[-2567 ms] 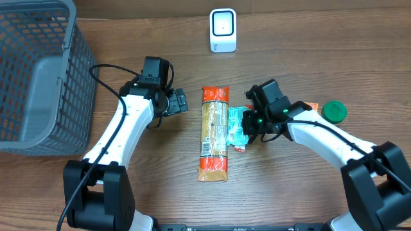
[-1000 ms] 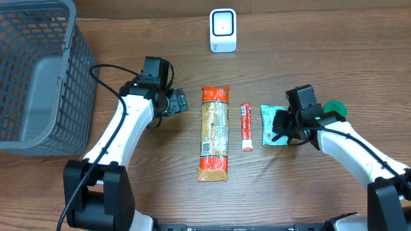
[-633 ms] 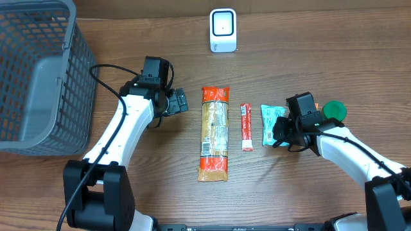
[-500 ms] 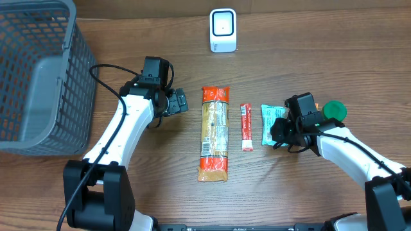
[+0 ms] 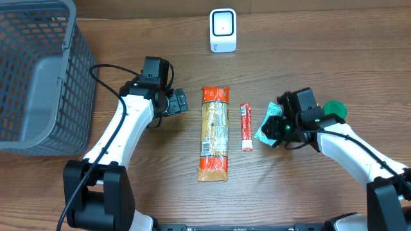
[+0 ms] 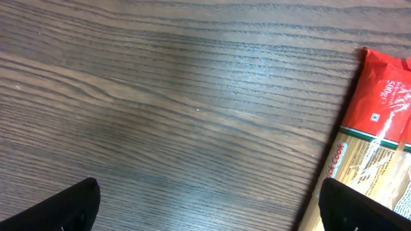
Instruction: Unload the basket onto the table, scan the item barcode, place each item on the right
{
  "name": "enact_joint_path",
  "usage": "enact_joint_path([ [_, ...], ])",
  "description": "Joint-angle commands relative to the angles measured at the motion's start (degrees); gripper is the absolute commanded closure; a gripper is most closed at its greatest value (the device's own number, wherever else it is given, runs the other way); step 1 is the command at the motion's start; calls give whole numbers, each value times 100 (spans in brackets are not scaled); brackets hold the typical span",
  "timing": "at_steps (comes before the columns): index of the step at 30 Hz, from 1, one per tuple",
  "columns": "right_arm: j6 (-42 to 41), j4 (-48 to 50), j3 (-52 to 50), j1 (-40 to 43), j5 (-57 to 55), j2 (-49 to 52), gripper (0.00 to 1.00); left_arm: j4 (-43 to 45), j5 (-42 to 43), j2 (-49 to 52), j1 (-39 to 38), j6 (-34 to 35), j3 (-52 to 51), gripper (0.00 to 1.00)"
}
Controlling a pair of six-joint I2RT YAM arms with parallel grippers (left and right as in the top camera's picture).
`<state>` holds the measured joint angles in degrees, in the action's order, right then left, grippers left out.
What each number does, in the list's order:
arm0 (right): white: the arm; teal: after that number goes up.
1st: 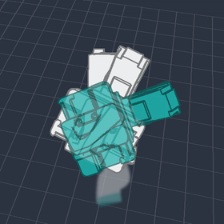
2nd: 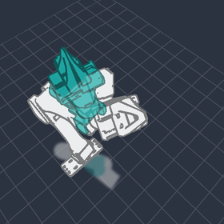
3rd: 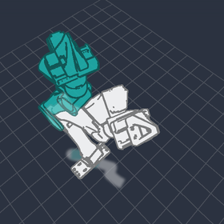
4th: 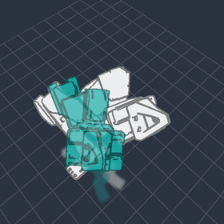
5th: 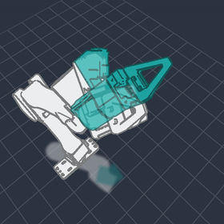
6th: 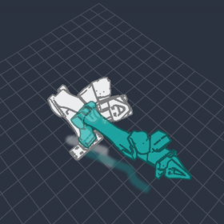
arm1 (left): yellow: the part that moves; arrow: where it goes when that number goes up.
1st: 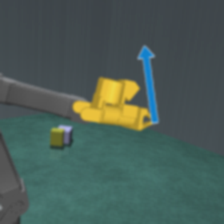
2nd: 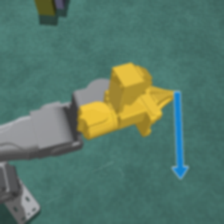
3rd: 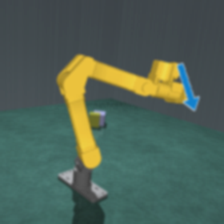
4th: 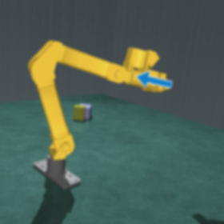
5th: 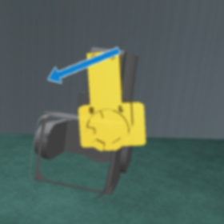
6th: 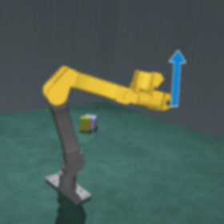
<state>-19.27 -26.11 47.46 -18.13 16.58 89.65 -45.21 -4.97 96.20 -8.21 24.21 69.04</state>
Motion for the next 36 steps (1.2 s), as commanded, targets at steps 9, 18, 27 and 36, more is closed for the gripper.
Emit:
enact_joint_path([
  [9, -813, 730, -179, -17, 94, 81, 92, 7, 11, -70, -7, 22, 52, 0],
  [18, -1451, 1217, -363, 76, 625, 610, 96, 4, 11, -70, -7, 22, 52, 0],
  [27, -2144, 1558, -363, 74, 1005, 1270, 96, 4, 11, -70, -7, 22, 52, 0],
  [36, -1416, 1847, -114, 103, 2391, 730, 96, 4, 11, -70, -7, 22, 52, 0],
])
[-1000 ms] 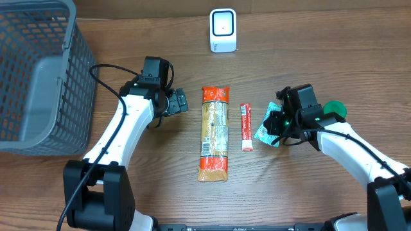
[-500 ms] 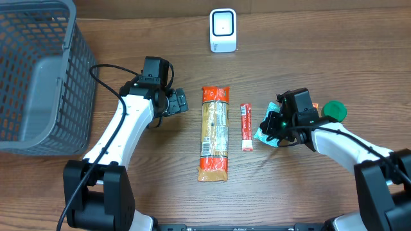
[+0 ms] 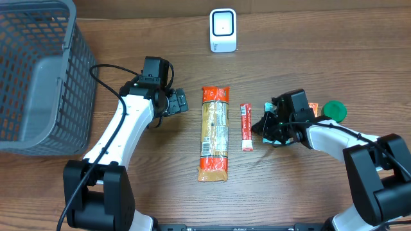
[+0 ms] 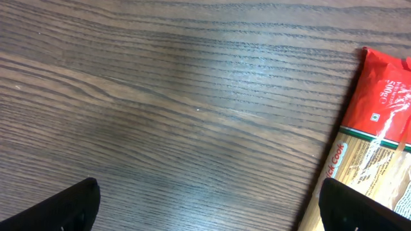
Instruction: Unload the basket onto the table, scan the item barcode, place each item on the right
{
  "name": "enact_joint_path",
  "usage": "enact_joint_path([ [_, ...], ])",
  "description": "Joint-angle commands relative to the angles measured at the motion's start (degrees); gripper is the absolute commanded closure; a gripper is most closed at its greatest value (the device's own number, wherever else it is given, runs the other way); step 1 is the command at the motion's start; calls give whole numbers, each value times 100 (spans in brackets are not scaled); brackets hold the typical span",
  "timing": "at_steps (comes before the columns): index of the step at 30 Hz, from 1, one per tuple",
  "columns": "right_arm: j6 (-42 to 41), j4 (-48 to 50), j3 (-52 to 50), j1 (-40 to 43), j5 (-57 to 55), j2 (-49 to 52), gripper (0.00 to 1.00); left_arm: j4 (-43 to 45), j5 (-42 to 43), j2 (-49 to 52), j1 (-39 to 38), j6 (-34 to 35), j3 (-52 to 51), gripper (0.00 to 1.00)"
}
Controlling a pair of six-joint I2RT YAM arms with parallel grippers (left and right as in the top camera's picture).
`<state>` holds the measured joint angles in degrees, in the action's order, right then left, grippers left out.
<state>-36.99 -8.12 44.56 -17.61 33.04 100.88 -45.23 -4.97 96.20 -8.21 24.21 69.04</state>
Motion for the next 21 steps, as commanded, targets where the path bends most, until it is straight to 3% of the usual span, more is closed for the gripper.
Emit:
enact_joint_path([
  [1, 431, 39, 216, 61, 811, -509, 96, 7, 11, -70, -7, 22, 52, 0],
  [5, 828, -24, 256, 125, 717, -1045, 96, 7, 11, -70, -7, 22, 52, 0],
  [13, 1182, -1145, 256, 483, -1346, -1311, 92, 7, 11, -70, -7, 22, 52, 0],
  [16, 1394, -1360, 256, 625, -2264, -1309, 86, 7, 11, -70, -7, 22, 52, 0],
  [18, 1818, -1373, 256, 643, -2337, -1307, 71, 9, 11, -70, -7, 22, 52, 0],
  [21, 2227, -1377, 256, 638, -2334, -1252, 66, 9, 11, -70, -7, 22, 52, 0],
])
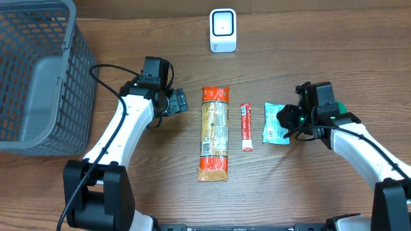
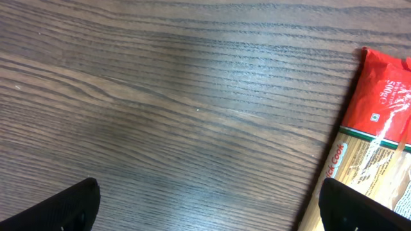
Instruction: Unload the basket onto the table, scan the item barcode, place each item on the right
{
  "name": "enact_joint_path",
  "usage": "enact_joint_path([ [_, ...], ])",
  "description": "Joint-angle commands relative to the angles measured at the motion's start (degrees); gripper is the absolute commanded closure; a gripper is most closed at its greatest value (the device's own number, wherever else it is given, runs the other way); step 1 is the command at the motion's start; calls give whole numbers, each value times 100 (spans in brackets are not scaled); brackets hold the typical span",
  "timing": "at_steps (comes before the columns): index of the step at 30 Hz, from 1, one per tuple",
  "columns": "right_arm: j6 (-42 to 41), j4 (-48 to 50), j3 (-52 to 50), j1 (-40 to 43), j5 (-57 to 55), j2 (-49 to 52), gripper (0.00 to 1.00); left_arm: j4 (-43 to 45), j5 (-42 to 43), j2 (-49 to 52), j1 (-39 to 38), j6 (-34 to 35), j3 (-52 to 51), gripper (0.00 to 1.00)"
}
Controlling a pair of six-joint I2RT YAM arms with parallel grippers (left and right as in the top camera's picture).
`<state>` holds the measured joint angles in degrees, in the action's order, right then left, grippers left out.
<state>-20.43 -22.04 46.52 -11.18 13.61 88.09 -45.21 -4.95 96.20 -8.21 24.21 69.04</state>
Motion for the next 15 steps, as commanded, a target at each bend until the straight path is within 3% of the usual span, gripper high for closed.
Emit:
enact_joint_path([
  [1, 570, -11, 59, -4, -391, 66, 66, 4, 9, -70, -7, 22, 52, 0],
  [15, 568, 155, 52, -4, -503, 754, 66, 4, 9, -70, -7, 22, 52, 0],
])
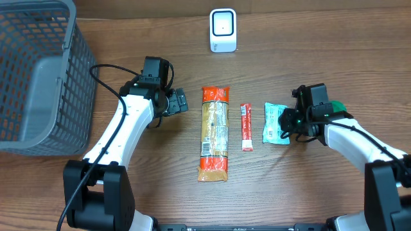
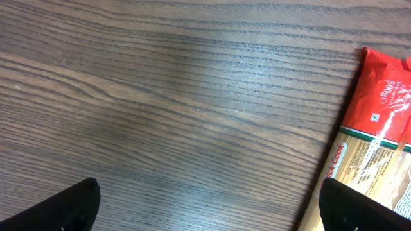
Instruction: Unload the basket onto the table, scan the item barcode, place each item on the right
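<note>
The white barcode scanner (image 1: 223, 30) stands at the back of the table. Three items lie in a row in the middle: a long red and tan pasta pack (image 1: 214, 133), a thin red stick pack (image 1: 246, 126) and a teal packet (image 1: 276, 123) lying flat. My right gripper (image 1: 293, 120) is at the teal packet's right edge; its jaws are too small to read. My left gripper (image 1: 178, 102) hovers open left of the pasta pack. In the left wrist view the left gripper (image 2: 210, 208) spans bare wood, with the pasta pack (image 2: 379, 141) at the right.
A grey wire basket (image 1: 35, 70) fills the back left corner. A green round object (image 1: 337, 108) lies behind my right wrist. The wooden table (image 1: 128, 32) runs to every edge of the overhead view.
My right wrist has shifted slightly left and stays at the teal packet's right edge. The packet lies in the same place. The left arm has not moved.
My right gripper first held the teal packet tilted, right of the stick pack. Then it was close beside the stick pack with the packet under it. After that the packet lay flat on the table, and it lies there now. The left arm stayed still throughout.
</note>
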{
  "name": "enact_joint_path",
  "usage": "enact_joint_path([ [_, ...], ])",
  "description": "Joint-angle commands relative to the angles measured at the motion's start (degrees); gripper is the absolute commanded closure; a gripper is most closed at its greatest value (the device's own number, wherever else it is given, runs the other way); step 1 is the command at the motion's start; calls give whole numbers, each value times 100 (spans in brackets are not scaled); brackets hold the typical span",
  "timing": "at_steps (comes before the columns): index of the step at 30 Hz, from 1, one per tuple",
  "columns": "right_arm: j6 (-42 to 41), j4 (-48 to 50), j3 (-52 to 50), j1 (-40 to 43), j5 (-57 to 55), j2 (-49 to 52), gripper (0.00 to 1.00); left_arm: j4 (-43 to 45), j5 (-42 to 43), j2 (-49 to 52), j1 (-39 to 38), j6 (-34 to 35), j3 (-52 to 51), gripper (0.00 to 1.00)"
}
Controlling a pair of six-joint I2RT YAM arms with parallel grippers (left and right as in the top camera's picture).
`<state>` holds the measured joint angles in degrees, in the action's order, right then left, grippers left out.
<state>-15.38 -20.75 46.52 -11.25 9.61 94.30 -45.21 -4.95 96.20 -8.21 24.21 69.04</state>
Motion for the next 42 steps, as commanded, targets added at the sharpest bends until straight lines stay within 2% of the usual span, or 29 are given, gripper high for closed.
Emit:
enact_joint_path([
  [1, 63, 28, 52, 2, -101, 162, 65, 4, 9, -70, -7, 22, 52, 0],
  [12, 48, 350, 168, 9, 197, 116, 52, 7, 9, -70, -7, 22, 52, 0],
  [22, 48, 461, 144, 7, -208, 118, 51, 4, 9, -70, -7, 22, 52, 0],
  [25, 46, 459, 144, 7, -205, 118, 52, 4, 9, -70, -7, 22, 52, 0],
  [28, 42, 415, 138, 0, -179, 120, 58, 4, 9, -70, -7, 22, 52, 0],
  [37, 35, 337, -50, 0, -26, 409, 60, 7, 9, -70, -7, 22, 52, 0],
  [42, -133, 205, -50, 2, 96, 490, 74, 4, 9, -70, -7, 20, 52, 0],
])
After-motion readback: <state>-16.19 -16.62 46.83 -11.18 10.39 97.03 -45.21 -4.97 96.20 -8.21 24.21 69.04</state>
